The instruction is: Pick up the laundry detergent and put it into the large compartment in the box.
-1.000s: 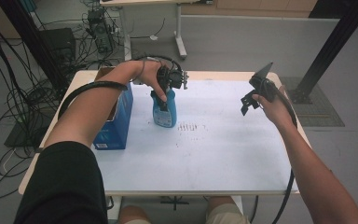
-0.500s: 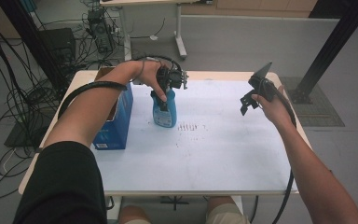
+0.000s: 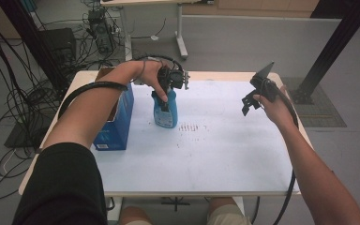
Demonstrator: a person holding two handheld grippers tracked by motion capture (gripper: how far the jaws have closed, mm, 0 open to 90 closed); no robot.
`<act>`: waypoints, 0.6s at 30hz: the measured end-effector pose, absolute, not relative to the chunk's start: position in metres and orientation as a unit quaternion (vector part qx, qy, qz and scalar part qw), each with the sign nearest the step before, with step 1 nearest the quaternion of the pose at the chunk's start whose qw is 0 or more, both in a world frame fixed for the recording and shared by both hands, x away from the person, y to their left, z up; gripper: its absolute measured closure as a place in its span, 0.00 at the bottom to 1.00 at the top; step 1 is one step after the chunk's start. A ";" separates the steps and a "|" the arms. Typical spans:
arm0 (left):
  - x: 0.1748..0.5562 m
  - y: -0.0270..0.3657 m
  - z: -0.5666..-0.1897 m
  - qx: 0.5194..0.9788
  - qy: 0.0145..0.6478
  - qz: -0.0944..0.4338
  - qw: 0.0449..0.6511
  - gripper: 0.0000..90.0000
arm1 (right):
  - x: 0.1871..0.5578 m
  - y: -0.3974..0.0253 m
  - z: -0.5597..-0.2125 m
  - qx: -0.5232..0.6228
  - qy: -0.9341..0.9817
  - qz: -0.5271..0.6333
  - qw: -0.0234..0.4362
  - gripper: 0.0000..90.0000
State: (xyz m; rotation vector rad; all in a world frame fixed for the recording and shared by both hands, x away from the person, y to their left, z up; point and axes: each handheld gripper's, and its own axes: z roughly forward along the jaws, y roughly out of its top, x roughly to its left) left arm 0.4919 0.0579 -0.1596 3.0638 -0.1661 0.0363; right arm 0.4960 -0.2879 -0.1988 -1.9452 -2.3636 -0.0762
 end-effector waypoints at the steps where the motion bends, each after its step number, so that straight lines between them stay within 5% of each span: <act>1: 0.492 0.058 -0.159 0.998 -0.054 0.012 0.037 0.07 | 0.496 -0.288 -0.198 -0.634 -0.772 -0.025 0.040 0.09; 18: 0.491 0.060 -0.158 0.998 -0.055 0.016 0.041 0.08 | 0.495 -0.287 -0.197 -0.634 -0.772 -0.026 0.039 0.09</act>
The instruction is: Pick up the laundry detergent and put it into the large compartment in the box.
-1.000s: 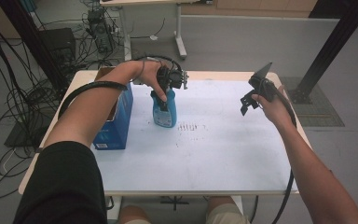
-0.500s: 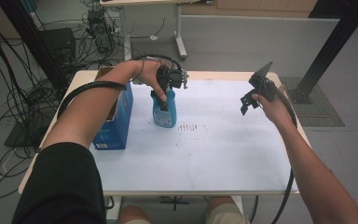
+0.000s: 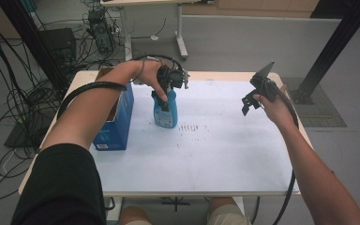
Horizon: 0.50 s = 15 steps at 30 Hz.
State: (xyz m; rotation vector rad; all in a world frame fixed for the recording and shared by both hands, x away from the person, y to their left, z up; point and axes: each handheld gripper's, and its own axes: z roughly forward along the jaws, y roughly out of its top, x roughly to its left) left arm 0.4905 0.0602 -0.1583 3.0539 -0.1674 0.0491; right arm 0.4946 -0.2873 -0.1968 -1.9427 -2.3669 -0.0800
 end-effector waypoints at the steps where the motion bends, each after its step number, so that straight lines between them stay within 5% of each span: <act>1: 0.491 0.060 -0.158 0.998 -0.055 0.015 0.042 0.08 | 0.495 -0.287 -0.197 -0.634 -0.772 -0.026 0.039 0.09; 15: 0.490 0.062 -0.159 0.998 -0.054 0.017 0.043 0.09 | 0.494 -0.287 -0.196 -0.635 -0.771 -0.027 0.039 0.09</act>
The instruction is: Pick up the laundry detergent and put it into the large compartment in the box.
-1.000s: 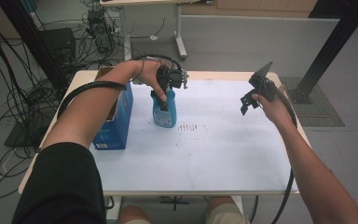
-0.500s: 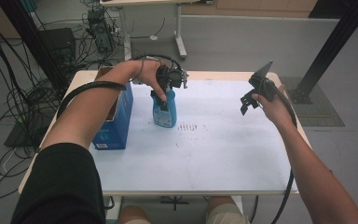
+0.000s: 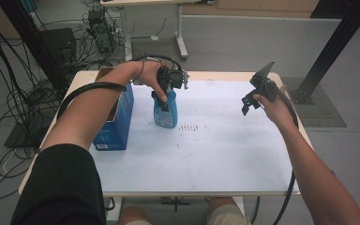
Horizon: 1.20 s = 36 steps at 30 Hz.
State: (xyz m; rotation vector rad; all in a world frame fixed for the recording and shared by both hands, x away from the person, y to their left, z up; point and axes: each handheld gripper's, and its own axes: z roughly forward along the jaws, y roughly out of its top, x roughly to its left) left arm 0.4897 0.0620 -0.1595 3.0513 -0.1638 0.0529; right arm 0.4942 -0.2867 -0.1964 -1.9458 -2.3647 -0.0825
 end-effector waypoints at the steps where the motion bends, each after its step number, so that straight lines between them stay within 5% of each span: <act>1: 0.490 0.062 -0.159 0.997 -0.054 0.017 0.043 0.09 | 0.494 -0.287 -0.196 -0.635 -0.771 -0.027 0.039 0.09; 36: 0.491 0.062 -0.166 0.997 -0.065 0.036 0.025 0.34 | 0.496 -0.286 -0.198 -0.634 -0.772 -0.026 0.042 0.09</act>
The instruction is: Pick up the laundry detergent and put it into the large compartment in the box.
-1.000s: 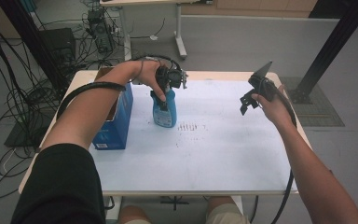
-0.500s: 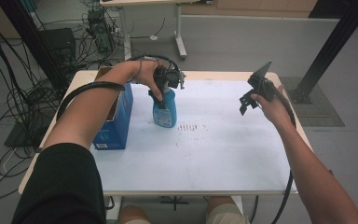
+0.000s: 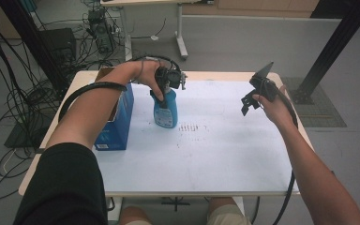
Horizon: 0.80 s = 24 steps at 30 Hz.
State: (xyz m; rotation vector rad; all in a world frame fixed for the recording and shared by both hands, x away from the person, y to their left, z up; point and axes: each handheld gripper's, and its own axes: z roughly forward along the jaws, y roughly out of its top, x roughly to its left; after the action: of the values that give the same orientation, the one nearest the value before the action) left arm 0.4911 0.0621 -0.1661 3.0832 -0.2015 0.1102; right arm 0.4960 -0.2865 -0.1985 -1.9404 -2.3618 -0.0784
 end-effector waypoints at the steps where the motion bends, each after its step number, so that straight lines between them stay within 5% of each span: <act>1: 0.491 0.062 -0.166 0.997 -0.066 0.037 0.025 0.34 | 0.496 -0.286 -0.198 -0.634 -0.772 -0.026 0.042 0.09; 24: 0.499 0.062 -0.164 0.997 -0.076 0.022 0.024 0.39 | 0.497 -0.286 -0.200 -0.635 -0.771 -0.025 0.043 0.09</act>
State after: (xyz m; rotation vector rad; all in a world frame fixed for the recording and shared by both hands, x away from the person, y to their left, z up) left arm 0.4994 0.0622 -0.1644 3.0837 -0.2356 0.0690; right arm 0.4965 -0.2858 -0.1999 -1.9421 -2.3570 -0.0778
